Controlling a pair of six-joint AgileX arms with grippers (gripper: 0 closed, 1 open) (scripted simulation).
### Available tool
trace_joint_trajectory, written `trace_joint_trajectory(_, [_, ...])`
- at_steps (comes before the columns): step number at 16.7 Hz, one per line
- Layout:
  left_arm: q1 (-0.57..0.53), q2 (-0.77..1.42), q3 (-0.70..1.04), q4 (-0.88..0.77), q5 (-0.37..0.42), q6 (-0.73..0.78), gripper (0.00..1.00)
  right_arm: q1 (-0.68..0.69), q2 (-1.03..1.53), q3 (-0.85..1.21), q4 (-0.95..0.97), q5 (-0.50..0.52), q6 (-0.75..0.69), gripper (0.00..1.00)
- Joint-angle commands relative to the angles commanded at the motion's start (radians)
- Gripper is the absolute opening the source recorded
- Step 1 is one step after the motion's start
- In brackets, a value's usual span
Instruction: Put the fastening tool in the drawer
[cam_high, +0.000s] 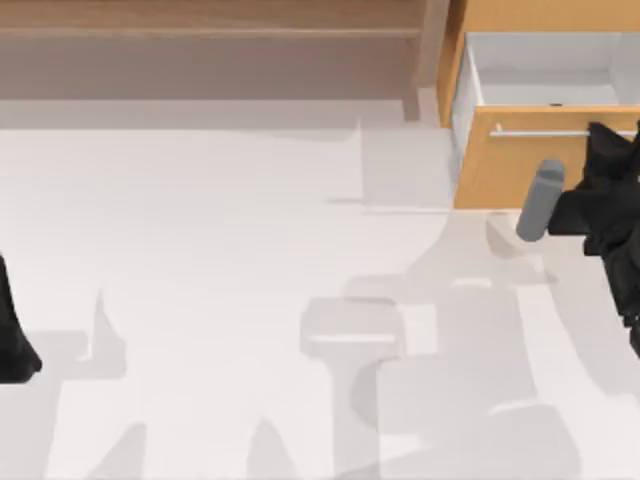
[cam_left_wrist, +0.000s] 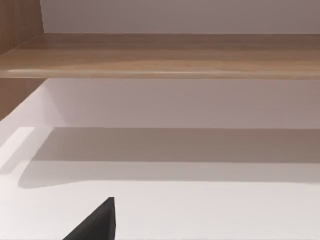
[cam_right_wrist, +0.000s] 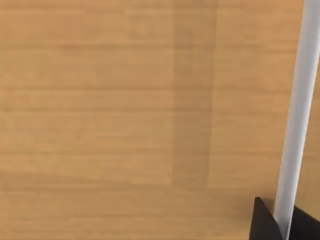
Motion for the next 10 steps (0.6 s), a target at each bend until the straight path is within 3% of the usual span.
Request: trace_joint_trajectory(10, [0.0, 0.0, 0.0, 0.0, 0.0, 0.0, 1.0, -0.046, 0.103, 0.258, -0.153, -0.045, -0.002, 0.0])
